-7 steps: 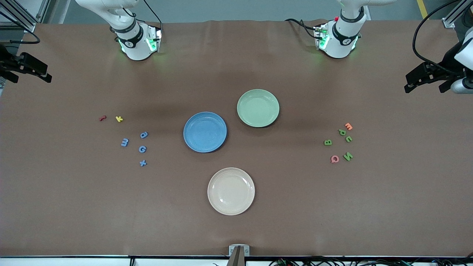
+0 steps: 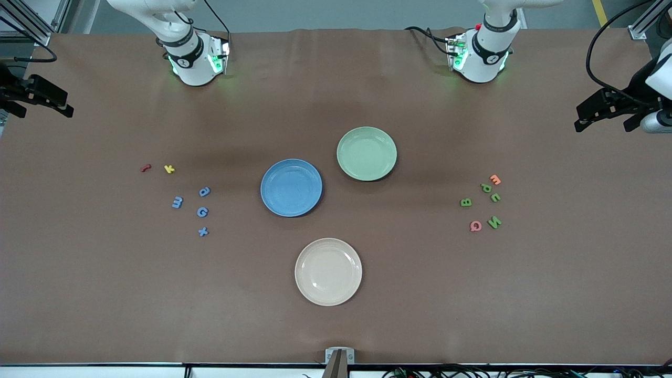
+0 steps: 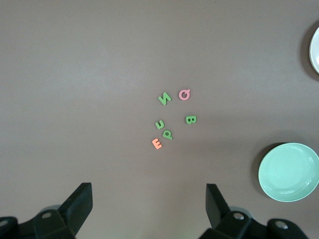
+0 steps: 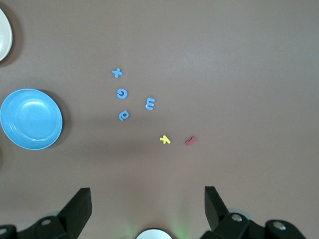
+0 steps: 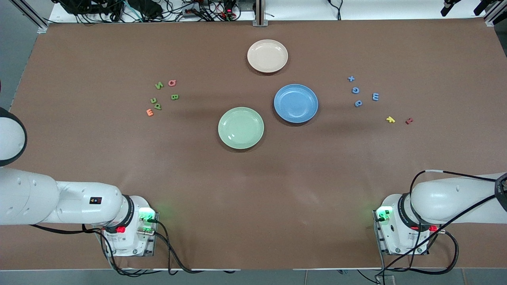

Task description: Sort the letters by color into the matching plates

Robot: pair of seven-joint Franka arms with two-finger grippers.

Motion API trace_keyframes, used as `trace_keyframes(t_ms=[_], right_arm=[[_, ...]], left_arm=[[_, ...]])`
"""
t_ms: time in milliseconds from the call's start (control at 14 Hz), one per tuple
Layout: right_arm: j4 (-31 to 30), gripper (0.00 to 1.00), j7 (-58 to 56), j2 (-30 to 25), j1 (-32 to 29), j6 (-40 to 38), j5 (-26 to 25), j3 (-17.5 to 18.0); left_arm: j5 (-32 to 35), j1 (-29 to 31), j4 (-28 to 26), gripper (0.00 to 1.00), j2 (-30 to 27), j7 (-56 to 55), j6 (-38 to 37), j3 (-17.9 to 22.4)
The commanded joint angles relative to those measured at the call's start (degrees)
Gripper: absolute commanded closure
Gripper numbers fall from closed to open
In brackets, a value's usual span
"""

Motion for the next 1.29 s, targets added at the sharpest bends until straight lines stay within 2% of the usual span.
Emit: trace_keyframes(t_ms=[0,286,500,643,857,1214], right_arm=[[0.21,0.00,0.78,-0.83,-0.03,-0.26,0.03,-0.39],[2.23,0.00,0.60,-0.31,-0.12,-0.17,0.03,-0.39],[2.32,0.00,0.43,2.84,-0.47,0.79,-0.84,-0.48],[2.23,0.00,0.16,6.26,-0.47,4.12,-0.76,-0.48],[2.41,0.00,0.07,13.20,-0.65,6.58,-0.93,-0.56],[1.10,0.00,1.13,15.33,-4.25,10.71,0.47,-0.48]], left_arm=[[-0.72,0.90,0.20,0.00,0.20,0.92,-2.68,0.53],[-0.72,0.90,-1.46,0.00,5.55,0.92,-1.73,0.45],[-0.37,0.99,-7.42,0.00,7.58,0.92,6.85,0.53],[-0.19,2.21,-11.30,0.00,9.95,0.84,13.71,0.62],[-0.63,3.27,-11.40,0.00,16.27,-1.61,18.47,0.53],[-0.45,2.92,-14.38,0.00,21.82,-12.06,29.37,0.45]])
